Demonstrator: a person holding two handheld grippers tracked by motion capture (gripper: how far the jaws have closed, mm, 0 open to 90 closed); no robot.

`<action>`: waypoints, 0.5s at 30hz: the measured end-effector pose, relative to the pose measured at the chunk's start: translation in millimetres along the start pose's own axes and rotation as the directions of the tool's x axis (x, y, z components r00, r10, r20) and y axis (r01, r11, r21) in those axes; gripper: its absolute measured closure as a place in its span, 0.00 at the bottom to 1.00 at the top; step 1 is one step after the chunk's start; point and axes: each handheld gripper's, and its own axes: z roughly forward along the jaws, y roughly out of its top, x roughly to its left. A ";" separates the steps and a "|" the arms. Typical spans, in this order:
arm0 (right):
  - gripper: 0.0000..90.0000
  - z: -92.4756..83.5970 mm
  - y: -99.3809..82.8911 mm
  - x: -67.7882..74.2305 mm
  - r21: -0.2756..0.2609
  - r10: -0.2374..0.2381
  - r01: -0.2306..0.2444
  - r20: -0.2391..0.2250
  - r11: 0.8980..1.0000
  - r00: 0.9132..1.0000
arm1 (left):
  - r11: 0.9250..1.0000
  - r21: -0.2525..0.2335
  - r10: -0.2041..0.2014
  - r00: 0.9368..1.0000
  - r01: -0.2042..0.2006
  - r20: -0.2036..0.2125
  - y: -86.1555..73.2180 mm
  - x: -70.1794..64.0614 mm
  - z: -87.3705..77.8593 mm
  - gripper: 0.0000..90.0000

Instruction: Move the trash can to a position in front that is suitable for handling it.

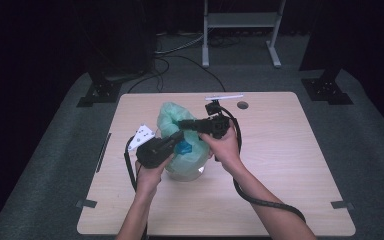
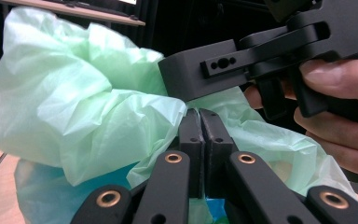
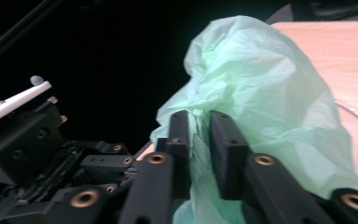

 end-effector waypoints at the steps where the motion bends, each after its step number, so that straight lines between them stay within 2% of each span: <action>1: 0.84 0.9 0.1 -0.5 0.004 0.007 -0.007 -0.010 1.000 1.000 | 1.000 0.002 0.000 1.000 0.000 0.000 -0.2 0.1 0.2 0.98; 6: 0.72 5.7 1.7 -2.0 0.034 0.032 -0.031 -0.050 0.999 0.998 | 1.000 0.006 0.002 1.000 -0.002 0.002 -1.2 -0.3 1.5 0.98; 10: 0.66 9.2 5.1 1.2 0.059 0.004 -0.001 -0.047 0.998 0.999 | 1.000 0.008 0.005 1.000 -0.005 0.003 -1.8 -1.1 2.8 0.98; 13: 0.66 13.1 6.7 4.9 0.086 -0.025 0.026 -0.021 0.996 0.999 | 1.000 0.010 0.010 1.000 -0.010 0.004 -1.9 -1.8 3.2 0.98; 15: 0.71 16.3 7.5 7.3 0.105 -0.044 0.042 0.012 0.994 0.999 | 1.000 0.013 0.016 1.000 -0.016 0.000 -1.8 -2.5 3.3 0.98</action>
